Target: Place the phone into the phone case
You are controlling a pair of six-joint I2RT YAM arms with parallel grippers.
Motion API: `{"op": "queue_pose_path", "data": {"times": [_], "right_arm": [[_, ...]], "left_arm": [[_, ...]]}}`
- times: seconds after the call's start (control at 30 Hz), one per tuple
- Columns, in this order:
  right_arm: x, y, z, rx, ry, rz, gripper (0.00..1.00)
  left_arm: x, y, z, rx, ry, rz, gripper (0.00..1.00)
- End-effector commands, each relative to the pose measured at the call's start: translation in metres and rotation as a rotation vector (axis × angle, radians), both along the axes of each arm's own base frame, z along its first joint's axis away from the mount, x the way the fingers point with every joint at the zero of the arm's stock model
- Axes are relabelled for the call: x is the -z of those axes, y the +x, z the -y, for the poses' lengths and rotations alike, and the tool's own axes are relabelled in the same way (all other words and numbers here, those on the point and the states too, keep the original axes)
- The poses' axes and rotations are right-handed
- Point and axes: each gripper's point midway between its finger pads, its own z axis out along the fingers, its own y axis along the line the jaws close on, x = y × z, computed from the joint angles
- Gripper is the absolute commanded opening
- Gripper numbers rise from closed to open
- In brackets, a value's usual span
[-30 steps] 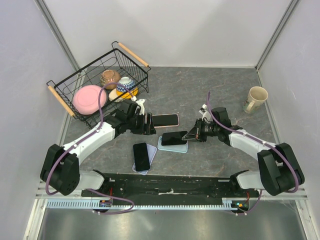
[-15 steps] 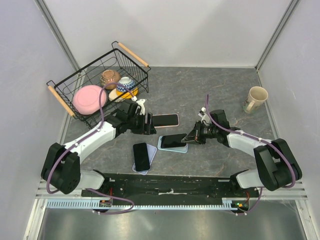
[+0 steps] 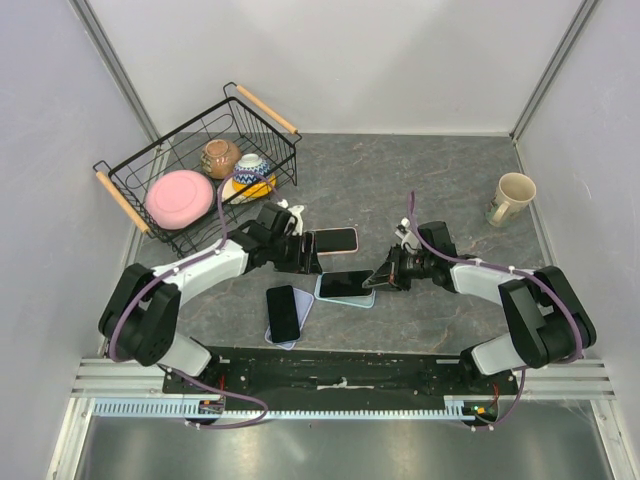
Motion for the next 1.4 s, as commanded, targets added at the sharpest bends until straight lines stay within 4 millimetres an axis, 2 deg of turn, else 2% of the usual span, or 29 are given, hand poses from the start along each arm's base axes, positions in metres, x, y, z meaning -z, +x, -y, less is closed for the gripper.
{"op": "queue_pose_path", "data": {"times": [0.0,0.33,0.5,0.6,0.93,1.07,1.17,1.2,1.27,1.3,1.37], "right_arm": [[0.013,-0.006,0.001,-0.022,-0.023,-0.006,0.00],[0.041,-0.004,0.015,0.036,-0.123,0.008,0.00],[0.051,-0.003,0.012,0.047,-0.109,0.000,0.00],[0.055,-0.002,0.009,0.046,-0.110,-0.001,0.00],[0.070,-0.008,0.008,0.032,-0.130,-0.025,0.00],[0.072,-0.009,0.011,0.021,-0.150,-0.025,0.00],[0.072,-0.009,0.013,0.015,-0.170,-0.018,0.00],[0.072,-0.009,0.014,0.013,-0.179,-0.020,0.00],[0.072,-0.009,0.016,0.007,-0.195,-0.010,0.00],[0.072,-0.009,0.017,0.007,-0.205,-0.016,0.00],[0.074,-0.008,0.019,0.001,-0.222,-0.008,0.00]], "left_arm": [[-0.008,0.009,0.023,0.004,-0.071,0.013,0.69],[0.020,-0.011,0.036,0.003,-0.099,-0.096,0.64],[0.034,-0.018,0.039,0.003,-0.085,-0.131,0.62],[0.037,-0.020,0.038,-0.001,-0.082,-0.142,0.62],[0.033,-0.021,0.047,0.025,-0.119,-0.139,0.62],[0.026,-0.015,0.044,0.015,-0.100,-0.101,0.62],[0.007,-0.004,0.036,-0.007,-0.059,-0.024,0.62],[-0.009,0.000,0.035,-0.011,-0.063,0.018,0.62],[-0.019,0.005,0.024,-0.030,-0.015,0.066,0.62],[-0.037,0.009,0.023,-0.036,-0.030,0.114,0.62],[-0.049,0.011,0.015,-0.047,-0.012,0.161,0.62]]}}
